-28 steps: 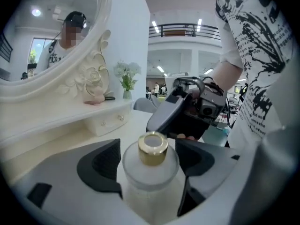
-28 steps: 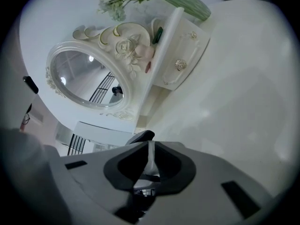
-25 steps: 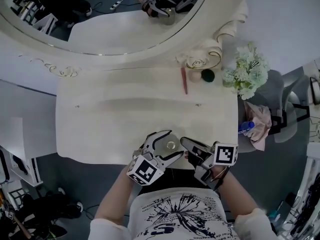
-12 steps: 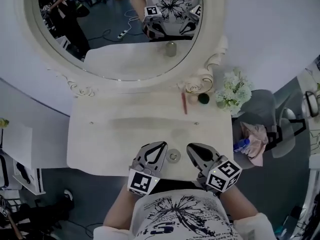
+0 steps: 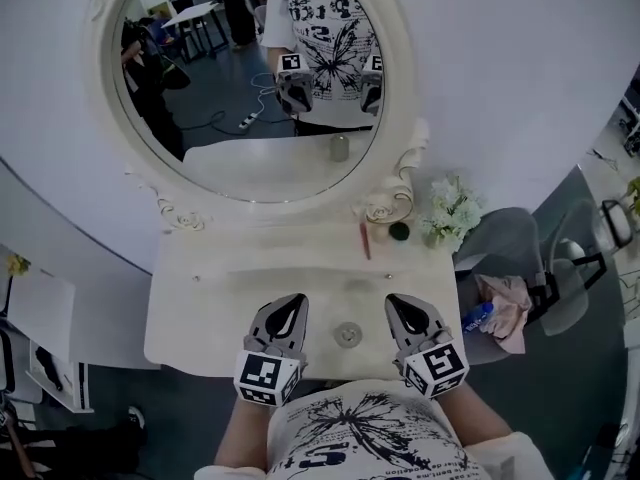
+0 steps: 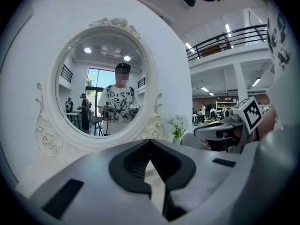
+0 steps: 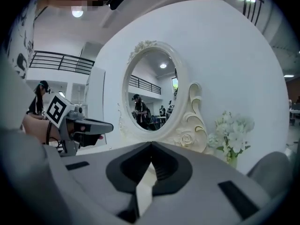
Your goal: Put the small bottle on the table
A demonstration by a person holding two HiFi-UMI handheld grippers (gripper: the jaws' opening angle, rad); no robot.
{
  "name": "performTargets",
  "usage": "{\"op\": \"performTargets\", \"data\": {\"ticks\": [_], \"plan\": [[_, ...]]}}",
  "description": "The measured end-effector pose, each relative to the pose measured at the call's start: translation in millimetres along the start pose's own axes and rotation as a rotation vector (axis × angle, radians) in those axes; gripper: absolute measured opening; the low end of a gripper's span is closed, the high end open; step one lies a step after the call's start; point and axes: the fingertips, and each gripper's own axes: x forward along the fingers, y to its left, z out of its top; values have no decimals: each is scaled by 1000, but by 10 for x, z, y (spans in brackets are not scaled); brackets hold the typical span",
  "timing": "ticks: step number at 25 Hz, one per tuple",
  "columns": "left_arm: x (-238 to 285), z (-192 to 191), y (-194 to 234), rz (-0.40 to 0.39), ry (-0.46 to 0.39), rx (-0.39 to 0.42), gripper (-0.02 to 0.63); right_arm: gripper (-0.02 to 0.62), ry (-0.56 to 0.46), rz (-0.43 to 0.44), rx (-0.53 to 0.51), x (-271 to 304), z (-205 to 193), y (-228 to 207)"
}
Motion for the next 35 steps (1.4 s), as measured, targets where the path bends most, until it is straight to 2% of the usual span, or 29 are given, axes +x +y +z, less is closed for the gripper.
{"op": "performTargets", "data": {"ticks": [4,10,21,35], "plan": [[-85,95,-61,-21,-40,31,20,17,-10,15,62,-38,14,6],[-65,89,-220,-64,-36,56,20,17,-18,11,39,-78,80,40],[-95,142,-231,-46,-74,23,20,17,-11,30,21,-113,81,120],[-32,65,-246,-30,-41,60,20,17,-3,12,18,-92,64,78]]}}
